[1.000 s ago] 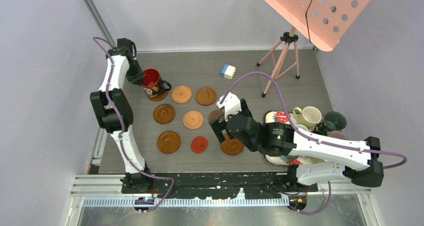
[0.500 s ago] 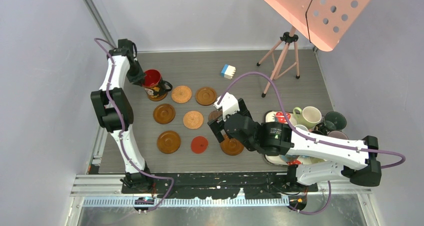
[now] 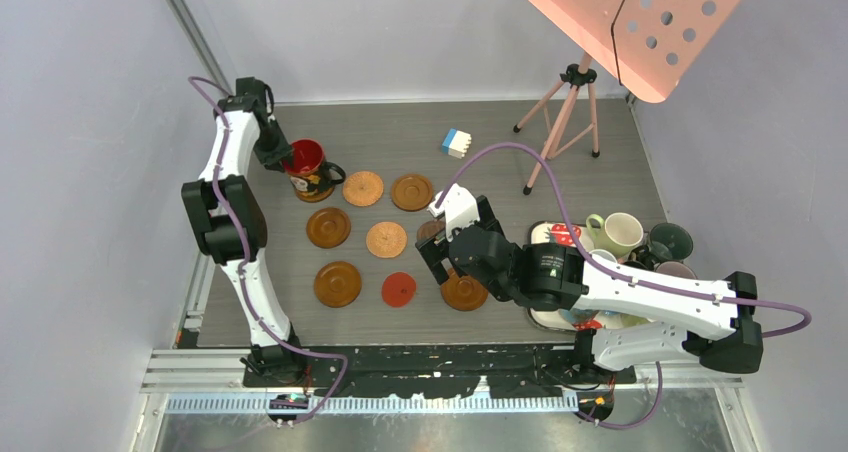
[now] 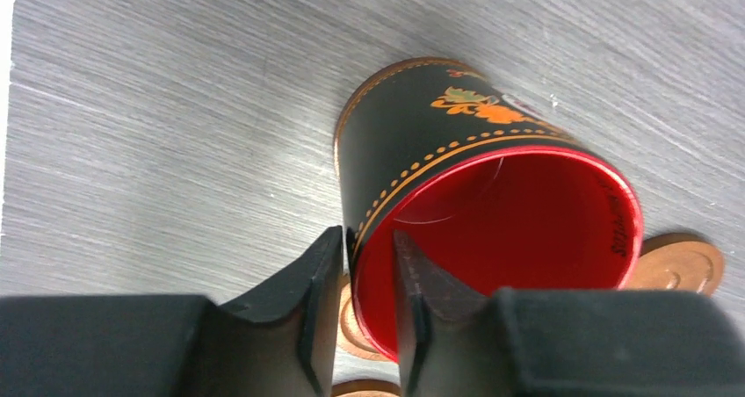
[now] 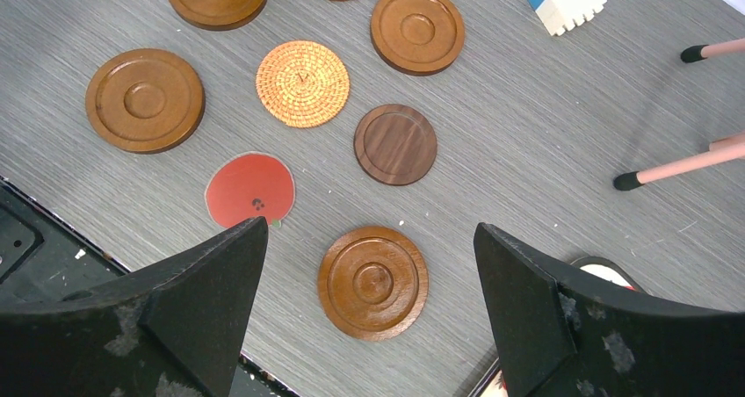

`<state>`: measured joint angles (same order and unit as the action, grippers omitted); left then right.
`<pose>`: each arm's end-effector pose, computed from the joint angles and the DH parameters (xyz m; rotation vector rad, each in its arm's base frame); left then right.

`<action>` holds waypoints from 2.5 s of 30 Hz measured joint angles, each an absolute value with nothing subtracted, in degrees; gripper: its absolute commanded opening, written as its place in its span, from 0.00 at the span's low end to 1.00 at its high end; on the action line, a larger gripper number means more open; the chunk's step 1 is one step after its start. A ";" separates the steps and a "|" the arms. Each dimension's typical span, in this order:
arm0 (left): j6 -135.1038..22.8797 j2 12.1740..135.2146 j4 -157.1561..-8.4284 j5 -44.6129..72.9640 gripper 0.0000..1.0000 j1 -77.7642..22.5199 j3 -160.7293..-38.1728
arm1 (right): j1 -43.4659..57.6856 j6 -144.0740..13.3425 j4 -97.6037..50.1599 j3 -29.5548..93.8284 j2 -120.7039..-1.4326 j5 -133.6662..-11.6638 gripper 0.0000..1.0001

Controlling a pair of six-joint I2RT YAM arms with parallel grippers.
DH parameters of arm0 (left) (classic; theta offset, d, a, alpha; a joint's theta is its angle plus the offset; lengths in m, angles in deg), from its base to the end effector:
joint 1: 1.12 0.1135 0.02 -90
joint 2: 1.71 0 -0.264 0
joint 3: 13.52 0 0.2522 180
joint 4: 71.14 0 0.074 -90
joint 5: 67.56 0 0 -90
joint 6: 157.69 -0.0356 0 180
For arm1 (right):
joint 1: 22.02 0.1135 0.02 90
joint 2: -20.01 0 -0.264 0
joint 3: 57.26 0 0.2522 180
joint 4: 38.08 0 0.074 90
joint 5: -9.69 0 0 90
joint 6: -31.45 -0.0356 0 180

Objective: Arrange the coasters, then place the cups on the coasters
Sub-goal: Place the cup on the coaster, then pick up the cup from the tray.

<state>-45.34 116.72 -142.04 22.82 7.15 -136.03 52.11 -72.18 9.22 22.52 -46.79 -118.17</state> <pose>0.4358 0.0636 0.2629 -0.7249 2.6410 -0.0598 0.0883 0.2307 0.3552 -0.6973 1.9176 0.2387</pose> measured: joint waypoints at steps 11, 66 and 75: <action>-45.08 116.00 -141.08 18.32 0.63 7.15 -136.25 | 51.74 -72.46 9.27 22.50 -46.77 -118.17 0.95; -48.40 33.79 -133.08 7.19 1.00 -9.31 -74.26 | 10.52 -109.84 22.62 -3.25 -41.26 -113.06 0.42; -48.40 33.71 -133.08 7.30 1.00 -9.31 -74.26 | 10.36 -109.75 19.04 -5.15 -41.53 -110.09 0.41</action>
